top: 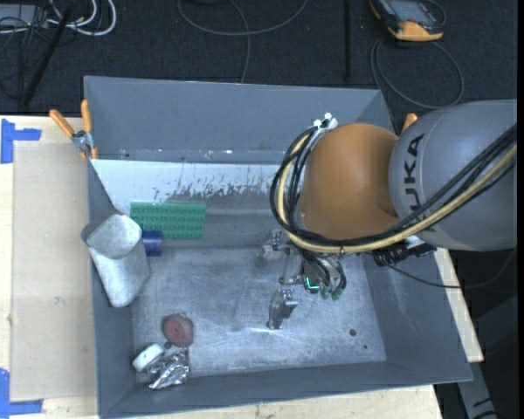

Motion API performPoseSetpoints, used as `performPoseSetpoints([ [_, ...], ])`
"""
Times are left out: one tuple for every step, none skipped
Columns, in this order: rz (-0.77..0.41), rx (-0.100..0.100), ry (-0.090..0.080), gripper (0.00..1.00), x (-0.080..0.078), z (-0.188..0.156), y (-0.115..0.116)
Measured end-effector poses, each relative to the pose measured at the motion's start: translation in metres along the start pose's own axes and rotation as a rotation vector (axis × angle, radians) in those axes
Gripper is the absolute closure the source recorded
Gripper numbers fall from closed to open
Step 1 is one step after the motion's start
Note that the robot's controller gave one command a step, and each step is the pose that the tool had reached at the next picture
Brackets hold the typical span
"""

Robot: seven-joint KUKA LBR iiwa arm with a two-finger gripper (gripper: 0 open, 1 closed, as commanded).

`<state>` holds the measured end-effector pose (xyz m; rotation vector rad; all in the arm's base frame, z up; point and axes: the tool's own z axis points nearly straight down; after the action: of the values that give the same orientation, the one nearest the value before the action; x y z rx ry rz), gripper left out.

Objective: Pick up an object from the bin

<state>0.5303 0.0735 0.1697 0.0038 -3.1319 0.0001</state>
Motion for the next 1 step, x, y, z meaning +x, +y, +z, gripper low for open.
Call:
performPoseSetpoints([
  [-0.087,-0.002,-0.006,0.00,0.0383,-0.0028,0.1046],
])
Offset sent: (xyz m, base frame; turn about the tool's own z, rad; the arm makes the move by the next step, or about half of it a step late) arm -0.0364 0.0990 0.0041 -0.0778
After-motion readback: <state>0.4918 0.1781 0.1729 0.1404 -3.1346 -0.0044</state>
